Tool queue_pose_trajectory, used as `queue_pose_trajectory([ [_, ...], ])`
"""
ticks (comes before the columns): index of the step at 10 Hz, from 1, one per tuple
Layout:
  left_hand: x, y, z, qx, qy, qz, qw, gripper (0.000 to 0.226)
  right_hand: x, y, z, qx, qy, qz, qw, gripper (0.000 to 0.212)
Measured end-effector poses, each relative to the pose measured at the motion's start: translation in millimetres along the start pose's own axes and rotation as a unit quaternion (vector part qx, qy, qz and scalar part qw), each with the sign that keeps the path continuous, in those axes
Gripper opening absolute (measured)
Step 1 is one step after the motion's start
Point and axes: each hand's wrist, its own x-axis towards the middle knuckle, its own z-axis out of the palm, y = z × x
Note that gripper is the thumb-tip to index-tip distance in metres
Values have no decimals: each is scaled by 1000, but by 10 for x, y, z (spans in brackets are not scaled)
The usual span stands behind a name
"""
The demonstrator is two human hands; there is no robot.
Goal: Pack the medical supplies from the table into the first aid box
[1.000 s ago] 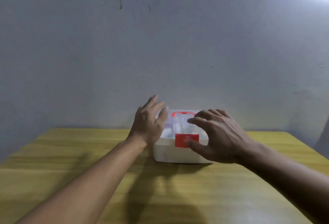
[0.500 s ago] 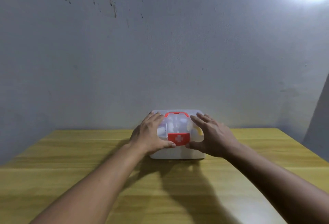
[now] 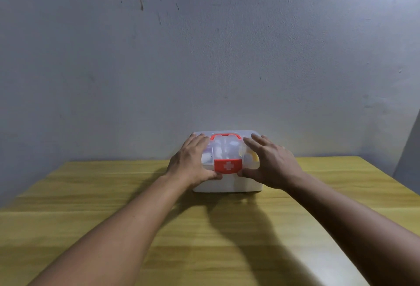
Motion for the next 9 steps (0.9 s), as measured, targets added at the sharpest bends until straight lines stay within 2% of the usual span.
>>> queue_pose_trajectory([
  [4,268,-123,130,-30,-17,-9,999,110,243,73,151,33,-16,32,999,91],
  [5,255,-152,105,1,-37,-22,999,112,257,35,206,45,-24,34,998,93],
  [6,145,-39,-45,83,-68,-32,994,122,129,15,109,58,-24,30,998,97],
  [7,-31,171,-136,85,-56,-49,994,138,-45,48,54,45,-13,59,997,106],
  [8,-188,150,-24,44,-54,-96,993,138,-208,94,241,69,0,101,992,108],
  [9,-451,71,129,17,-98,-125,987,130,-493,138,421,81,-43,129,987,101],
])
